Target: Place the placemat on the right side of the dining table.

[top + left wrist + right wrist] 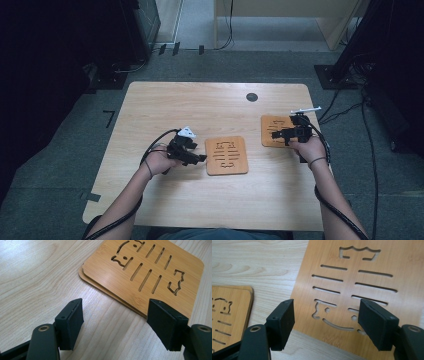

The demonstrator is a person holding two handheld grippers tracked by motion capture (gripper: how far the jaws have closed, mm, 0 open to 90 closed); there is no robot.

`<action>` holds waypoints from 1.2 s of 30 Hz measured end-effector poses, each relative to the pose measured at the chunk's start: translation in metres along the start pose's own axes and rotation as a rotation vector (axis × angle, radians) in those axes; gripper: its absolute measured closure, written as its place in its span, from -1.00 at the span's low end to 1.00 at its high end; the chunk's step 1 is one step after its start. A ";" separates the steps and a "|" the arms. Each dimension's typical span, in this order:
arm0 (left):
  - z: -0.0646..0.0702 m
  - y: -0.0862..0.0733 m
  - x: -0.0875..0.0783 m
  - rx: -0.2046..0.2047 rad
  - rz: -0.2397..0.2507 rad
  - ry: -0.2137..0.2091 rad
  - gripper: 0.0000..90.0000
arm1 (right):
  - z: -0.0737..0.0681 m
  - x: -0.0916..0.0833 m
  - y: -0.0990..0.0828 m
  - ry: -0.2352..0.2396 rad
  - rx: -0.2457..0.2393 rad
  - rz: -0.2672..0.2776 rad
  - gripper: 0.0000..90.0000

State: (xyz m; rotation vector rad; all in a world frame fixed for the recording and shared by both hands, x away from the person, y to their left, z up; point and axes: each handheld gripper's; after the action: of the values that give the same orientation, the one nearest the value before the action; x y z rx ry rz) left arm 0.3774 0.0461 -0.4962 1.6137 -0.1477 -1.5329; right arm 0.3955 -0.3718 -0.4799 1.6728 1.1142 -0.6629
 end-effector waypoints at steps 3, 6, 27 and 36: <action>0.000 0.000 0.000 -0.002 0.002 0.001 -0.37 | -0.003 0.000 -0.003 0.004 -0.015 0.004 -0.34; 0.000 0.000 -0.001 -0.001 0.002 0.002 -0.37 | -0.007 0.000 -0.006 0.006 -0.020 0.004 -0.36; -0.003 -0.003 -0.001 0.001 -0.009 0.017 -0.37 | -0.038 0.006 -0.027 0.026 -0.133 -0.008 -0.43; -0.005 -0.004 -0.001 -0.002 -0.015 0.020 -0.38 | -0.054 0.011 -0.033 0.044 -0.177 -0.019 -0.45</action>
State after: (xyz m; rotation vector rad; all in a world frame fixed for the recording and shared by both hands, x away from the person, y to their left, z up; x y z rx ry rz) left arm 0.3795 0.0516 -0.4989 1.6315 -0.1231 -1.5272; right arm 0.3663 -0.3143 -0.4832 1.5336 1.1863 -0.5263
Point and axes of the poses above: each handheld gripper's, and its own axes: x roughly forward along the jaws, y roughly out of its top, z roughly to its right, and after that the axes turned 3 degrees about x, right-handed
